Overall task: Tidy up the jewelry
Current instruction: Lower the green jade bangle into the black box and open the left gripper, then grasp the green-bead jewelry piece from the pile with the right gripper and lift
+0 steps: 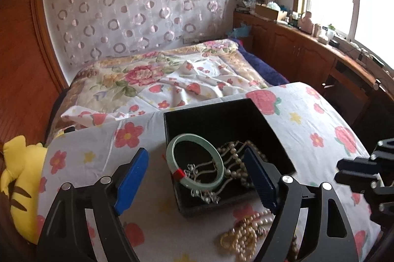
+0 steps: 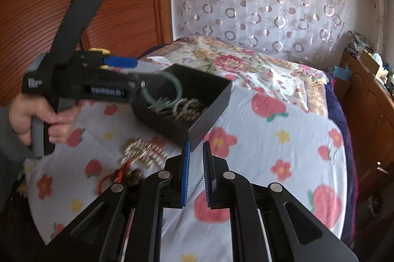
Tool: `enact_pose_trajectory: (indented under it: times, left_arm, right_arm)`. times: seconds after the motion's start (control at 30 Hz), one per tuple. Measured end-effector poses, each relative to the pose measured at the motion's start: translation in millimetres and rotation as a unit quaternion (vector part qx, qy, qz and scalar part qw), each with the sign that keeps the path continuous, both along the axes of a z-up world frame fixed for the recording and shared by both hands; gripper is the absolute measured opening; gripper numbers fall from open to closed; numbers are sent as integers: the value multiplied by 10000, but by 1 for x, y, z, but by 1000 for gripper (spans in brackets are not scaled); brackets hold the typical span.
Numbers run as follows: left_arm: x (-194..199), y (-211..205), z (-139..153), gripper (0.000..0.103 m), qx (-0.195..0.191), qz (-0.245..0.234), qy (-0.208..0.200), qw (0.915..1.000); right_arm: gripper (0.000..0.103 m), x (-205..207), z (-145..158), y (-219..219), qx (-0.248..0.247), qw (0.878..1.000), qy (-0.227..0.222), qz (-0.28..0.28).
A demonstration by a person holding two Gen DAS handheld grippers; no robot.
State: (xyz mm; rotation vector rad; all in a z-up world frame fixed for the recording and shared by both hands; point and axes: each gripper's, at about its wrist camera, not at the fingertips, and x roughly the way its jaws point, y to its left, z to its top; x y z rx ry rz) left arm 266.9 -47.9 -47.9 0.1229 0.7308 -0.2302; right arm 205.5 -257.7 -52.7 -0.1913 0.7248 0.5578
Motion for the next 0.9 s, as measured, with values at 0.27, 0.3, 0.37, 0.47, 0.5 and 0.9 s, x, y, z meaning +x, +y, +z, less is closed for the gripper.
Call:
enact_pose_trajectory:
  times: [0.27,0.3,0.37,0.47,0.5,0.9]
  left_arm:
    - [-57,10,-8,77,-195,-303,-59,9993]
    - [-65,11,-13,77,-230,-337,-14,9992]
    - [-76,13,-19,77,-275,-342,39,9990]
    - [-95,17,-30,77,-356,-345,91,9987]
    - [-101,19,-33,77,-397,-360,112,9985]
    - [-135,29,-43,77,-479,-319,171,9982]
  right_arm:
    - [12,-41,-37,2,-135,9987,357,335]
    - [17,-43,-40,4,-163,9984,394,375]
    - [37,-48,-47,7,-244,9977,444,453]
    - [41,-54,-53,12,-349,9967,491,546]
    - [41,-54,-54,14,-386,9963,507,582]
    - [21,-48,-63,32,-672,9929,632,745]
